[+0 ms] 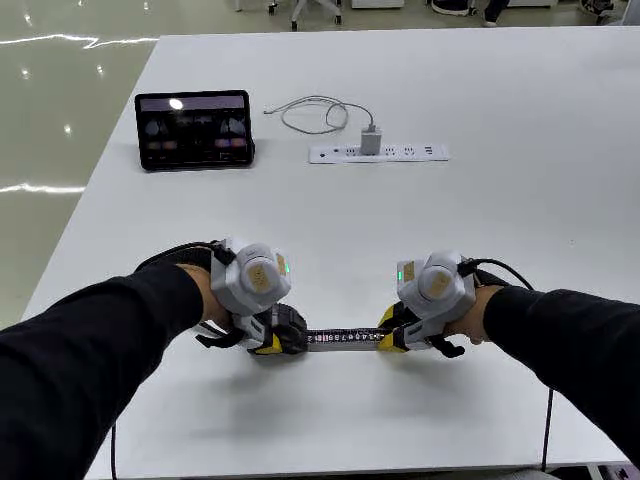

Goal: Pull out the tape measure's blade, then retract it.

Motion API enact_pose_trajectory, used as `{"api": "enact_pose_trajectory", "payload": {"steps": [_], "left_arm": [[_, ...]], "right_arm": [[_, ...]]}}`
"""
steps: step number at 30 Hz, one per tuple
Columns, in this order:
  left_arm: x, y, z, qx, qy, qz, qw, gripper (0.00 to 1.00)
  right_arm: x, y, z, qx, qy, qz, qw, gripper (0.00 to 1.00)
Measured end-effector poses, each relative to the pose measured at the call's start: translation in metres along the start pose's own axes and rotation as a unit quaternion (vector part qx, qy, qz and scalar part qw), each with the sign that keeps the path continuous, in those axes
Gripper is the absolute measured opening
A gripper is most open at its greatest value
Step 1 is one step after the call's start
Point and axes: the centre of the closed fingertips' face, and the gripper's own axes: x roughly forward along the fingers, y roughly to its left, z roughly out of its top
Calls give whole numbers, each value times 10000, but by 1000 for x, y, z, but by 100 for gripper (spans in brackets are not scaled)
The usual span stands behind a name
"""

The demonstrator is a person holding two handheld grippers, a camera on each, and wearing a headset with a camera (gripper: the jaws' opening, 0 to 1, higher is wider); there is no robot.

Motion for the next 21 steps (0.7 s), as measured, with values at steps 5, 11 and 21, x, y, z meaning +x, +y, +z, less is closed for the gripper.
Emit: {"api": "enact_pose_trajectory", "payload": {"steps": [5,11,21], "left_arm": [[0,0,0,-14,5,3,10000,32],[0,0,-1,-5,38,-4,10000,32],[0,-1,-1,-3,29,0,10000,32]], "right_arm": [[-2,-1,-3,14,7,-14,10000,11],[-5,-2,-8,31,29,-15,10000,11],[-10,-3,-15,79,44,-31,10000,11]]}}
